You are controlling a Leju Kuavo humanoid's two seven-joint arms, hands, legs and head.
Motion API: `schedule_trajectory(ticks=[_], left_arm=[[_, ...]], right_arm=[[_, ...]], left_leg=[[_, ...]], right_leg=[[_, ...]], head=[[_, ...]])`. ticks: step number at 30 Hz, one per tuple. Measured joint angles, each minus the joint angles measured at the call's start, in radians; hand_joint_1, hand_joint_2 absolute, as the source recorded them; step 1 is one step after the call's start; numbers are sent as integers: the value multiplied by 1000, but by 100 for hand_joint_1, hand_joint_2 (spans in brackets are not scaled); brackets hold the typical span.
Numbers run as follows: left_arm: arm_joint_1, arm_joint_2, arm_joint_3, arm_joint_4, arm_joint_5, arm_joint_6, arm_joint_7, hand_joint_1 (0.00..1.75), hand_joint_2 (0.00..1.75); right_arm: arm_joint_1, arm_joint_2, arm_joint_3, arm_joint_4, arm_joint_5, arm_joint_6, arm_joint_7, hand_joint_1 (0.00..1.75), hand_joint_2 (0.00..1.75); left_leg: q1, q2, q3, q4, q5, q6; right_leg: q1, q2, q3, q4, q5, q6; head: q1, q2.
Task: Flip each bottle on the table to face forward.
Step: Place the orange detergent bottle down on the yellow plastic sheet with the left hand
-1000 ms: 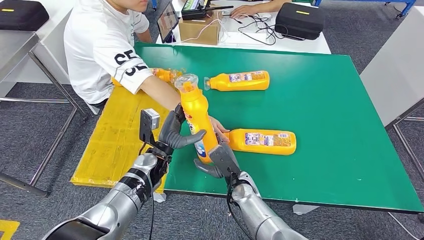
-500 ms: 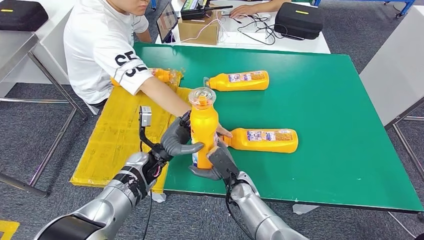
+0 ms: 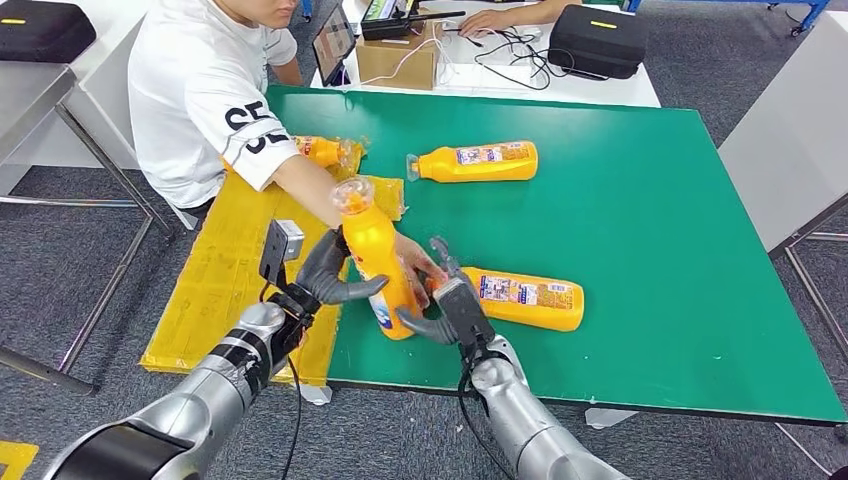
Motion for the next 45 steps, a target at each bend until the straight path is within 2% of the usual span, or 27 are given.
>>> schedule_trajectory(ticks=[3, 8, 19, 41, 43, 45], left_arm=[[-10, 45, 0, 0, -45, 61, -12, 175, 175], [-19, 85, 0, 0, -64, 73, -16, 175, 175], [-23, 103, 0, 0, -71, 77, -17, 175, 175], [-25, 107, 0, 0, -73, 79, -16, 175, 175], [-30, 115, -12, 1, -110, 114, 4, 175, 175], [-51, 143, -57, 9, -227, 201, 19, 175, 175]], right_arm=[[1, -13, -21, -32, -19, -4, -5, 0, 175], [2, -24, -37, -66, -23, -3, -6, 0, 175], [5, -28, -45, -89, -23, -3, -6, 0, 175], [7, -29, -46, -92, -23, -4, -6, 0, 175], [10, -30, -48, -95, -34, -4, -8, 0, 175], [21, -35, -55, -107, -54, 0, -11, 0, 175]], left_leg=[[0, 0, 0, 0, 0, 0], [1, 0, 0, 0, 0, 0], [0, 0, 0, 0, 0, 0], [0, 0, 0, 0, 0, 0], [0, 0, 0, 0, 0, 0], [1, -1, 0, 0, 0, 0]], right_leg=[[0, 0, 0, 0, 0, 0], [1, 0, 0, 0, 0, 0], [0, 0, 0, 0, 0, 0], [0, 0, 0, 0, 0, 0], [0, 0, 0, 0, 0, 0], [1, 0, 1, 0, 0, 0]], head=[[0, 0], [0, 0], [0, 0], [0, 0], [0, 0], [1, 0]])
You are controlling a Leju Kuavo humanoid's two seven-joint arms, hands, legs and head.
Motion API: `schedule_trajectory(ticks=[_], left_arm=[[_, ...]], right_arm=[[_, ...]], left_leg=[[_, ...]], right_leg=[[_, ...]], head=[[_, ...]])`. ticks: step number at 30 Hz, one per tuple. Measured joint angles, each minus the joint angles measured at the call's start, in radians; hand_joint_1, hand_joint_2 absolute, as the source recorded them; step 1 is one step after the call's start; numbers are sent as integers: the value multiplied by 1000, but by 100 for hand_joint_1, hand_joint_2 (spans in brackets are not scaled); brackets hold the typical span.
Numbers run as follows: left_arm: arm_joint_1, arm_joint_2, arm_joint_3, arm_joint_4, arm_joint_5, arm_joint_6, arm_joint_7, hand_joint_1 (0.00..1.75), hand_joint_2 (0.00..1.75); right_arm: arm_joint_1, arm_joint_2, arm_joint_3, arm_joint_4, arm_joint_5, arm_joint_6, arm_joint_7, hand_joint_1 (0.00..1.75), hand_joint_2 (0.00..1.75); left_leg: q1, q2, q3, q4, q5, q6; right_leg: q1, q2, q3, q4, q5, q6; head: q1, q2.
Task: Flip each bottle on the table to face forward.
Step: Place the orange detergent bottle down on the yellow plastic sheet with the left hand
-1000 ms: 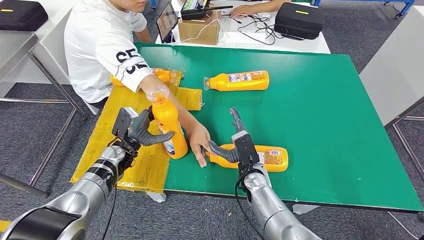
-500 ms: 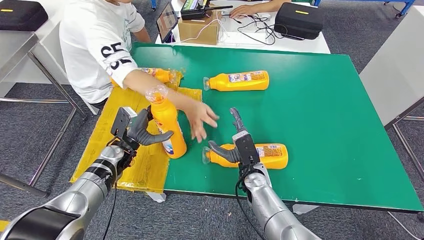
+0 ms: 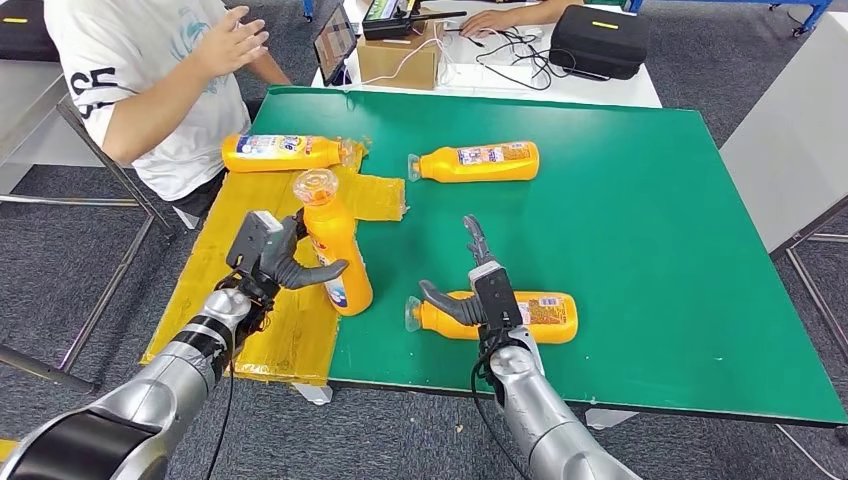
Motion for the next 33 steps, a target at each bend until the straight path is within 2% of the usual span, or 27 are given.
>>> schedule_trajectory(ticks=[3, 8, 22, 28, 33], left_arm=[[-42, 56, -65, 28, -173, 92, -26, 175, 175], [-65, 93, -90, 45, -207, 111, -41, 175, 175], [-79, 99, -91, 62, -251, 132, -43, 175, 175], [-82, 99, -91, 65, -349, 266, -30, 175, 175], [-84, 99, -91, 66, -357, 280, -27, 175, 175]], right_arm=[[26, -14, -14, -24, -18, 16, -5, 0, 175], [44, -28, -22, -43, -20, 22, -5, 0, 175], [44, -29, -23, -44, -19, 22, -5, 0, 175], [44, -29, -26, -44, -18, 18, -5, 0, 175], [44, -29, -31, -44, -18, 18, -5, 0, 175]], left_leg=[[0, 3, 1, 0, 0, 0], [0, 4, 3, 0, 0, -1], [0, 4, 3, 0, 1, -2], [0, 5, 3, 0, 2, -2], [0, 4, 3, 0, 2, -2]], right_leg=[[0, 1, 1, 0, 0, 0], [0, 2, 1, 0, 0, 0], [1, 2, 1, 1, 2, -3], [1, 2, 1, 1, 2, -3], [1, 2, 1, 1, 2, -3]], head=[[0, 0], [0, 0], [0, 0], [0, 0], [0, 0]])
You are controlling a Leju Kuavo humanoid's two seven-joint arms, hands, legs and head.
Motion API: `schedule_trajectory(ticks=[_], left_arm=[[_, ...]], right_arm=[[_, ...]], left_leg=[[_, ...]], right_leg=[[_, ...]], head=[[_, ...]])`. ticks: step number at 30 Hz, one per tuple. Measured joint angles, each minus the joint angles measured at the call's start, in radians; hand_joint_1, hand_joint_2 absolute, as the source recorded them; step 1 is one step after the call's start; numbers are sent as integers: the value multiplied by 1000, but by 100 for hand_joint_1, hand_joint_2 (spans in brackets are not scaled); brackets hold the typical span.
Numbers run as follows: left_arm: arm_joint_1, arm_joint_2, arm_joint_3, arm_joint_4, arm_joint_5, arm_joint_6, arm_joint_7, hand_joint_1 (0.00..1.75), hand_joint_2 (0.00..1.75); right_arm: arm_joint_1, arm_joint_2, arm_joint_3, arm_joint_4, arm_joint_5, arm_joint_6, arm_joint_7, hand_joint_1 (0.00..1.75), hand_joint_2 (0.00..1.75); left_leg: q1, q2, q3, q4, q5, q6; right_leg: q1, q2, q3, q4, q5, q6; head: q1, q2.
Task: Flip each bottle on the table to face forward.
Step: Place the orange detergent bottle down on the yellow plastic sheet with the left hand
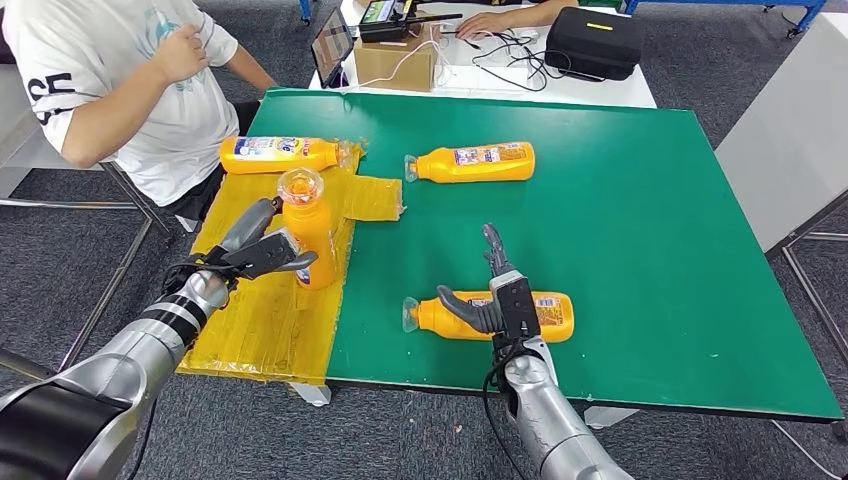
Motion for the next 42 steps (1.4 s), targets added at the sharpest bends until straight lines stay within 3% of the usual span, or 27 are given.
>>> schedule_trajectory(ticks=[3, 9, 17, 31, 42], left_arm=[[0, 0, -2, 0, -25, 31, 7, 175, 175], [-18, -12, -68, 0, -246, 201, 94, 175, 175], [-48, -31, -147, 0, -378, 211, 156, 175, 175], [-68, -32, -201, 0, -466, 217, 207, 175, 175], [-64, -17, -206, 3, -560, 431, 281, 175, 175]], right_arm=[[0, 0, -1, 0, 0, -1, 0, 0, 175], [0, 0, -6, -5, 3, -3, 3, 0, 175], [10, 0, -16, -23, 15, 5, 10, 0, 175], [37, -1, -34, -61, 17, 22, 22, 0, 175], [49, 0, -47, -75, 23, 22, 31, 0, 175]], left_leg=[[0, 0, 0, 0, 0, 0], [0, 0, 1, 0, 0, 0], [0, 0, 3, 0, 2, -1], [0, 1, 3, 0, 4, -1], [0, -1, -3, 0, 5, -1]], right_leg=[[0, 0, 0, 0, 0, 0], [0, 0, 1, 0, 0, 0], [0, 0, 2, 0, 2, -3], [1, 0, 1, 0, 3, -3], [1, -1, -3, 1, 3, -3]], head=[[0, 0], [0, 0], [0, 0], [0, 0], [0, 0]])
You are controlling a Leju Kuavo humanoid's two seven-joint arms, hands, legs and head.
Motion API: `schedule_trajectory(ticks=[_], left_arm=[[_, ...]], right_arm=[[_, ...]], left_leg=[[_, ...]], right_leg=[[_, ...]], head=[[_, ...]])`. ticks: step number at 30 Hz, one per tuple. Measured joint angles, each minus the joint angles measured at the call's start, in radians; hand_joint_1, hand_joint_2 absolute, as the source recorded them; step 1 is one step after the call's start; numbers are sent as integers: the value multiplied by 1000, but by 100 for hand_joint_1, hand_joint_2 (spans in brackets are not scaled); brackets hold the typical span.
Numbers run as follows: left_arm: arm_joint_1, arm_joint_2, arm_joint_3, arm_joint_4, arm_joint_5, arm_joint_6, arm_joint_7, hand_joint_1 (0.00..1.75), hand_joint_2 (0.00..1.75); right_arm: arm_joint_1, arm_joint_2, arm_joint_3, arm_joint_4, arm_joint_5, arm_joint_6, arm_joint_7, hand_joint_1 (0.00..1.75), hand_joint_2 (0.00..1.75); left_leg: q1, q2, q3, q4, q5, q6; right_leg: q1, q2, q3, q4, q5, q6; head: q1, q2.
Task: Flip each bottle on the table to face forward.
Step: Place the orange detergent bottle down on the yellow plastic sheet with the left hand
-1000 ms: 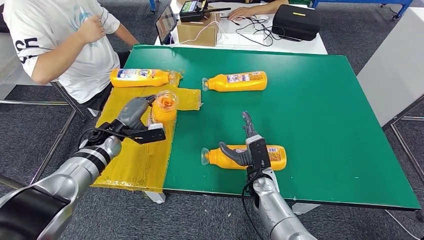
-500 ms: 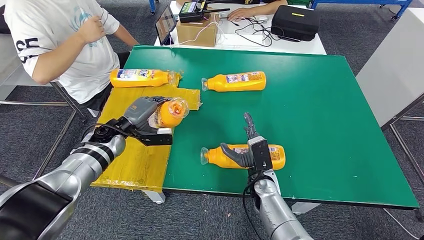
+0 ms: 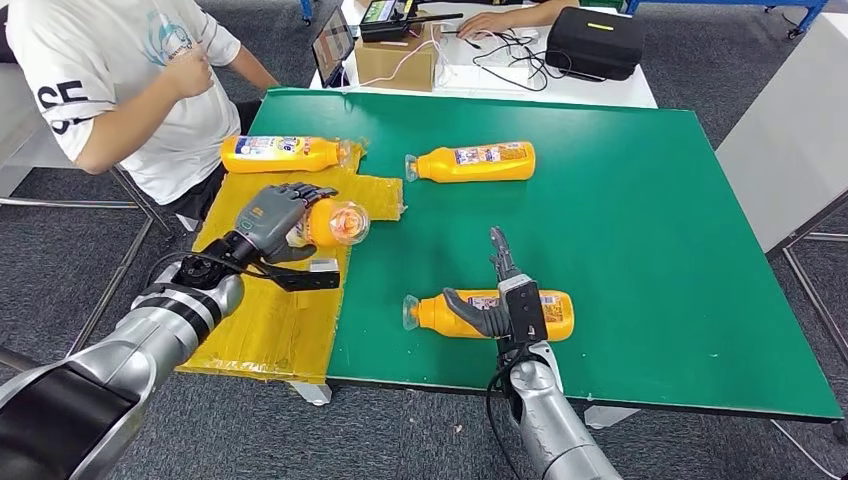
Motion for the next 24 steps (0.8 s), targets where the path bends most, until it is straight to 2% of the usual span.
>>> schedule_trajectory(ticks=[3, 16, 24], left_arm=[[0, 7, 0, 0, -31, 37, 25, 175, 175], [0, 15, -1, 0, -47, 44, 35, 175, 175], [13, 10, -21, 1, -202, 39, 144, 175, 175]], right_arm=[[4, 1, -4, -4, 0, 0, 2, 0, 175], [9, 1, -8, -8, 0, -1, 2, 0, 175], [16, 1, -8, -18, 0, 3, 7, 0, 175]], left_leg=[[0, 0, -2, 0, 0, 0], [0, 0, -4, 0, 0, 0], [0, 0, -4, 0, 0, 0]], right_leg=[[0, 0, -2, 0, 0, 0], [0, 0, -4, 0, 0, 0], [0, 0, -4, -1, 0, 0]], head=[[0, 0], [0, 0], [0, 0]])
